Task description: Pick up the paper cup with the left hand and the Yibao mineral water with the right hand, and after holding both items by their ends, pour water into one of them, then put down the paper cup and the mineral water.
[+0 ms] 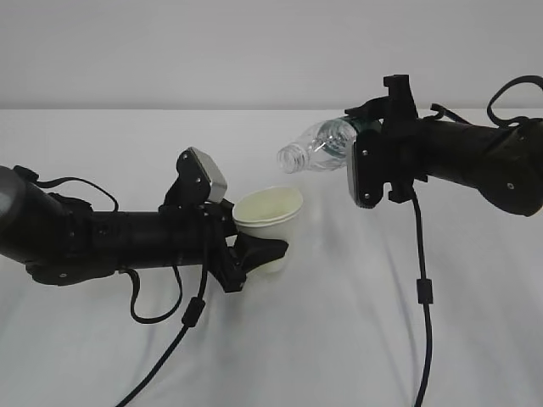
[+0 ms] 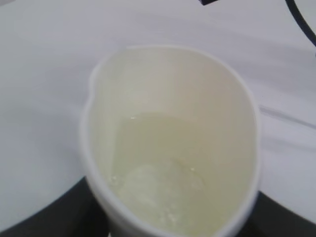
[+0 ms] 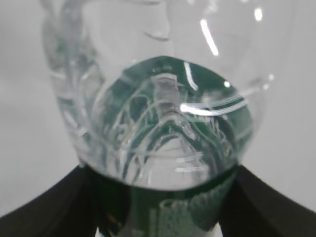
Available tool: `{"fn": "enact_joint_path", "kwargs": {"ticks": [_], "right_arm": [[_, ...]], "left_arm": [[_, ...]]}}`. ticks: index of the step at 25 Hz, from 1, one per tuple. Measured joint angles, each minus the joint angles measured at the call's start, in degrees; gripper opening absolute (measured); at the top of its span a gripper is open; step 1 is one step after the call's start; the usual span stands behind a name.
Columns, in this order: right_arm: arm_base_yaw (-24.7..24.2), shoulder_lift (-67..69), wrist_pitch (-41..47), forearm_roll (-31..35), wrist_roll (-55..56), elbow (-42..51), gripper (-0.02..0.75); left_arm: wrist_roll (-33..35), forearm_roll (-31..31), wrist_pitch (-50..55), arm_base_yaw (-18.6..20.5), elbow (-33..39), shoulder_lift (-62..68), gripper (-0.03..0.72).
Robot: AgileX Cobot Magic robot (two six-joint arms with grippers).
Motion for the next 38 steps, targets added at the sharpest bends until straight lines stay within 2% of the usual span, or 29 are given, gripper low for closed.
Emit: {"fn": "enact_joint_path", "kwargs": {"ticks": [11, 20, 29, 38], "right_arm": [[0.0, 0.0, 0.24, 4.97, 23.24, 0.0, 0.477], [0.0, 0.0, -0.43, 11.64, 40.33, 0.0, 0.477], [0.0, 0.0, -2.35, 18.39, 51.84, 0.0, 0.477], [0.0, 0.84, -6.4, 24.62, 55.1, 0.0, 0.477]], "left_arm": [[7.39, -10.86, 0.45, 0.0, 0.0, 0.0, 0.394], [15.28, -21.65, 0.8, 0.11, 0.0, 0.0, 0.394], [17.98, -30.83, 0.8, 3.96, 0.0, 0.0, 0.394], [19.23, -34.2, 0.59, 9.09, 0.0, 0.0, 0.399]]}}
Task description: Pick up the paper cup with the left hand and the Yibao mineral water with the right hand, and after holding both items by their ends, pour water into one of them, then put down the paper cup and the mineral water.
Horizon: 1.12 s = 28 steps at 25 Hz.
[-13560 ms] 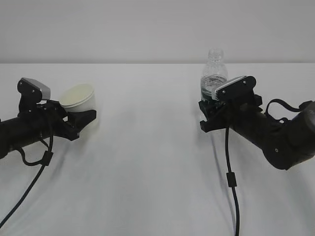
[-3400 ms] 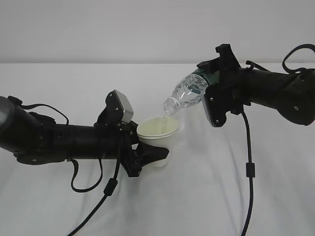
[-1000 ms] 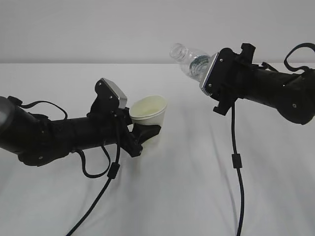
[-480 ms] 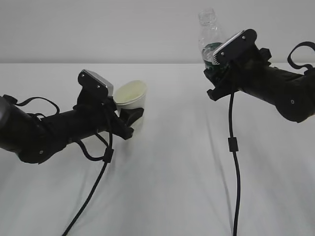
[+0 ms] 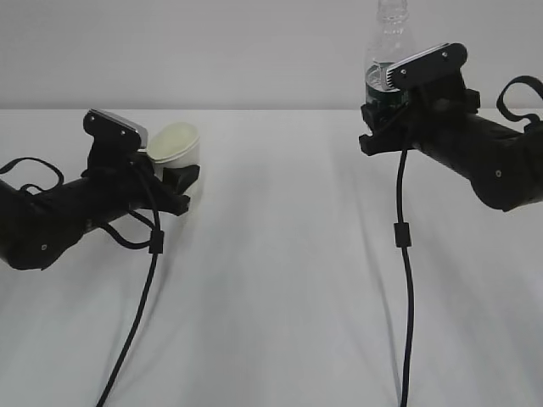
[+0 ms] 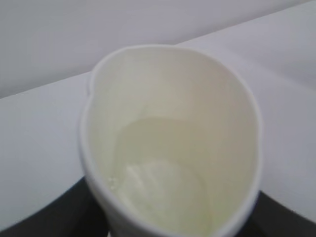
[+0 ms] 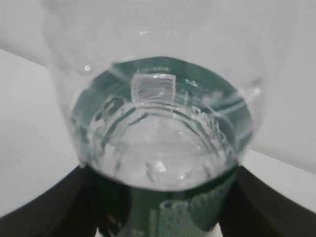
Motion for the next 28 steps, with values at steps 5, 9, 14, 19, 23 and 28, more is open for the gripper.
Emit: {"fn": "enact_joint_path", "kwargs": {"ticks": [5, 9, 14, 19, 23, 28], "right_arm": [[0.0, 1.28, -2.79, 4.06, 0.39, 0.0, 0.477], [0.0, 2.85, -4.69, 6.69, 0.39, 0.0, 0.476], [0.0, 6.15, -8.23, 8.16, 0.39, 0.0, 0.476], [0.0, 8.8, -11.3, 9.66, 0.48, 0.0, 0.476], [0.0, 9.95, -12.76, 10.22, 0.48, 0.0, 0.476], [0.0, 10.39, -12.86, 13.06, 0.48, 0.0, 0.476]], "left_arm": [[0.12, -2.64, -0.1, 2.31, 0.0, 0.0, 0.413], [0.25, -4.49, 0.0, 3.88, 0.0, 0.0, 0.426], [0.36, -5.65, 0.91, 5.63, 0.0, 0.0, 0.44], [0.71, -7.24, 1.07, 6.78, 0.0, 0.0, 0.444], [1.91, -9.88, 0.95, 6.81, 0.0, 1.71, 0.447], [2.36, -10.37, -2.97, 6.81, 0.0, 4.89, 0.448]]}}
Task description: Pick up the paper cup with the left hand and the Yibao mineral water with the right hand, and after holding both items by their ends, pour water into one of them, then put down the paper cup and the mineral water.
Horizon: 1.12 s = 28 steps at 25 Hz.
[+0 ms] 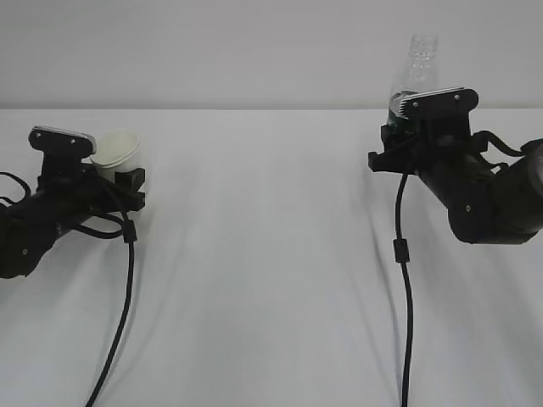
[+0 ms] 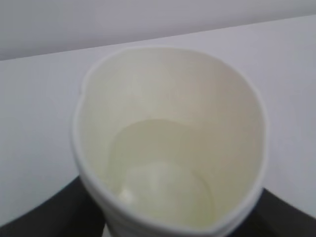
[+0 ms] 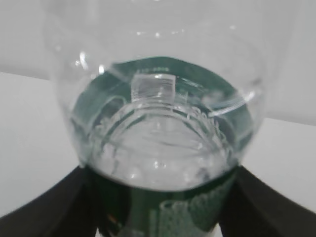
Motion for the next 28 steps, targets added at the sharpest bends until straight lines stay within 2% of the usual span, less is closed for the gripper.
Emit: {"fn": "enact_joint_path", "kwargs": {"ticks": [6, 16, 28], "right_arm": [[-0.14, 1.61, -1.24, 0.74, 0.0, 0.0, 0.479], [-0.2, 6.25, -2.67, 0.74, 0.7, -0.91, 0.491], [-0.2, 10.44, -3.41, 0.74, 2.54, -3.89, 0.53]], "left_arm": [[0.17, -1.07, -2.31, 0.0, 0.0, 1.89, 0.449], [1.24, -6.2, -4.14, 0.0, 0.0, 2.14, 0.45], [1.96, -6.65, -7.84, 0.0, -0.27, 5.1, 0.451]]}}
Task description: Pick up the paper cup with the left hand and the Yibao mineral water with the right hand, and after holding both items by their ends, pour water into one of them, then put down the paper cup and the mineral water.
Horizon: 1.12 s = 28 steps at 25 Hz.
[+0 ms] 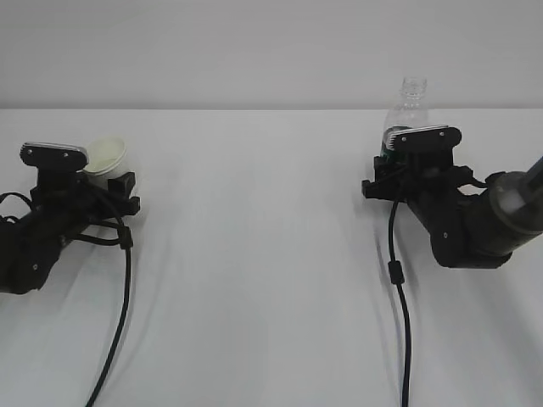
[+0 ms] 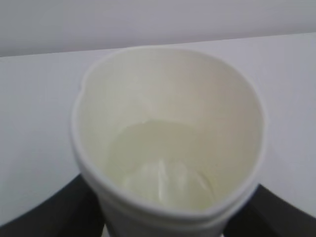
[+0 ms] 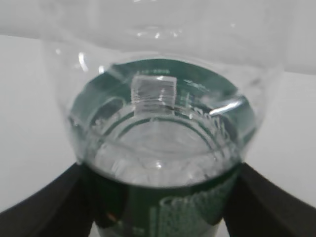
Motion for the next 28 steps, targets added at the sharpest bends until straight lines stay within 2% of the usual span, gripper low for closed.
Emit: {"fn": "enact_joint_path", "kwargs": {"ticks": [8, 17, 28], "right_arm": [[-0.08, 3.05, -1.87, 0.35, 1.12, -0.6, 0.532], [-0.08, 3.5, -2.11, 0.35, 2.06, -0.68, 0.571], [-0.08, 4.01, -0.47, 0.44, 2.19, -0.58, 0.575]], "left_arm": [[0.0, -0.18, -3.14, 0.0, -0.26, 1.66, 0.454], [0.0, -0.18, 0.16, 0.09, -0.26, 2.24, 0.56], [0.0, -0.18, 0.7, 0.09, 0.62, 1.94, 0.583]]}}
